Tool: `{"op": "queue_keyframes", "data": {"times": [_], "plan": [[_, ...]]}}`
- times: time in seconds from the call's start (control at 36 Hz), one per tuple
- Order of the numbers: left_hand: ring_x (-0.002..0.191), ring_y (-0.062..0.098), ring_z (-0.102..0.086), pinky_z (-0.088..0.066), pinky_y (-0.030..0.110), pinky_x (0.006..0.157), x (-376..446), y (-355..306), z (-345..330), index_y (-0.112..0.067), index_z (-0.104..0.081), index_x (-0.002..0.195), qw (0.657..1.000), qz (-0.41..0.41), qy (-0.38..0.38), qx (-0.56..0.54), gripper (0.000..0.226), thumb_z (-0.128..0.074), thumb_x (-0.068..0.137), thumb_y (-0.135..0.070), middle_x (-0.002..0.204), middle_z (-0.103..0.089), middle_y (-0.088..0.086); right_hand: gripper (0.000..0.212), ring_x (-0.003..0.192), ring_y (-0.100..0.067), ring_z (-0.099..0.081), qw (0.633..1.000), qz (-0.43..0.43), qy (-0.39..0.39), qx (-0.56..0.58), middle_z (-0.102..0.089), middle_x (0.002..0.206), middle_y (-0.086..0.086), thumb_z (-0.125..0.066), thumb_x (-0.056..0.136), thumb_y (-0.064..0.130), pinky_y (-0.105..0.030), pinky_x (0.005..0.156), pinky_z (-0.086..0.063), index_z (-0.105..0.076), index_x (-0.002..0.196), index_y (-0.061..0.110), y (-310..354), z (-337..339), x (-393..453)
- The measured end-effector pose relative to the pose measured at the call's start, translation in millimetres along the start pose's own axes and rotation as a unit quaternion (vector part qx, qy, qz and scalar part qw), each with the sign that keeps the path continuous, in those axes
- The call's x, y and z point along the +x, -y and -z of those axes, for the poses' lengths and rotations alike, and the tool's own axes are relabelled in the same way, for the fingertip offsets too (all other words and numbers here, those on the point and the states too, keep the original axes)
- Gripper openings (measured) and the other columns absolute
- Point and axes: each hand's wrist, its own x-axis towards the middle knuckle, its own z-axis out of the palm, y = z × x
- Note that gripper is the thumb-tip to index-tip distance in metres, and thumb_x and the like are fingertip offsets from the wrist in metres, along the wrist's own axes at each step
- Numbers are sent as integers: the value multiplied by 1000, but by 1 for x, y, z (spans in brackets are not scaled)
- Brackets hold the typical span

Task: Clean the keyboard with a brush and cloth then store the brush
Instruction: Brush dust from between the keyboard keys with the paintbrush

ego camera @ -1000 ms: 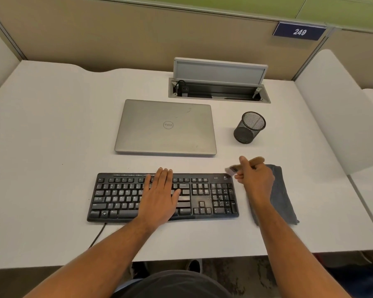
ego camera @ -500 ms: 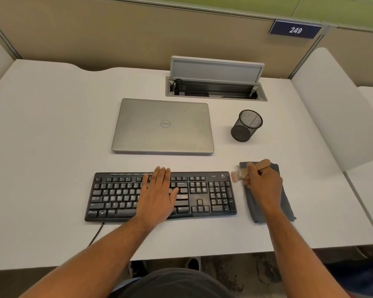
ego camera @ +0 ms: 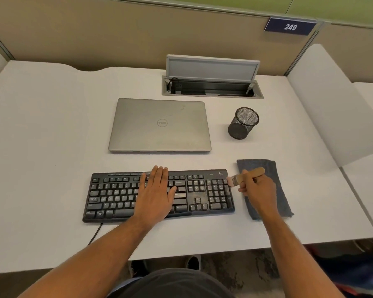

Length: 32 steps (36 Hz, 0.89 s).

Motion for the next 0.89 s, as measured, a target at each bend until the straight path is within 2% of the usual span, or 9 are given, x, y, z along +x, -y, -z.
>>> {"op": "queue_keyframes", "data": {"times": [0.11,0.25,0.36,0.42,0.5,0.56,0.61,0.72,0.89], "plan": [[158,22,-8,-9,52,127,0,0,0,-13,-13,163,1000,-1,4,2,77,-3,101,-58,169,-19,7,51,51,-3,-66,998,5,38,-59,-68,54,6,-53,106,30,-36,66,-58,-69,68,2,7,8,0],[158,22,-8,-8,52,127,1,0,-1,-13,-14,163,1000,1,1,-3,77,-3,101,-58,169,-19,7,45,59,-25,-71,983,-5,121,-136,-70,54,1,-51,102,21,-42,71,-61,-69,72,-8,13,20,6],[158,22,-9,-8,52,127,1,0,-2,-13,-14,163,1000,1,-2,-2,76,-5,102,-57,169,-20,7,51,56,-25,-66,993,14,57,-107,-68,53,-1,-53,104,30,-42,65,-57,-65,67,-2,13,20,6],[158,22,-10,-10,53,127,1,0,-3,-13,-15,163,1000,2,-3,-3,76,-6,102,-57,169,-21,7,55,57,-20,-67,996,27,21,-87,-68,57,-3,-51,106,38,-40,61,-55,-66,69,1,11,16,3],[157,23,-12,-10,53,126,1,1,-3,-13,-18,162,1000,1,-7,-6,75,-9,103,-57,168,-23,8,54,53,1,-65,995,21,40,-88,-69,60,2,-50,108,35,-27,57,-44,-68,71,2,11,11,-5],[157,23,-14,-11,53,126,1,0,-3,-12,-20,162,1000,-1,-11,-6,75,-10,103,-56,167,-25,9,54,49,4,-63,994,13,51,-98,-67,56,5,-50,108,33,-23,56,-41,-68,67,3,11,11,-10],[156,24,-17,-13,53,126,1,0,-3,-11,-23,161,1000,-2,-15,-8,74,-12,103,-56,166,-28,9,55,48,-4,-64,992,3,61,-115,-65,51,5,-49,108,30,-25,55,-45,-66,64,3,6,13,-11],[157,24,-15,-12,54,126,0,1,-4,-12,-21,162,1000,-1,-13,-5,74,-11,103,-56,167,-26,9,47,65,-36,-72,982,-10,105,-157,-71,63,-13,-56,101,28,-52,69,-61,-64,72,-8,-2,19,-9],[157,23,-10,-10,53,127,1,1,-4,-12,-16,163,1000,-2,-5,0,75,-8,103,-57,169,-21,8,55,62,-32,-69,992,21,39,-115,-70,61,-11,-53,106,36,-42,63,-55,-65,72,-5,-4,20,-13]]}}
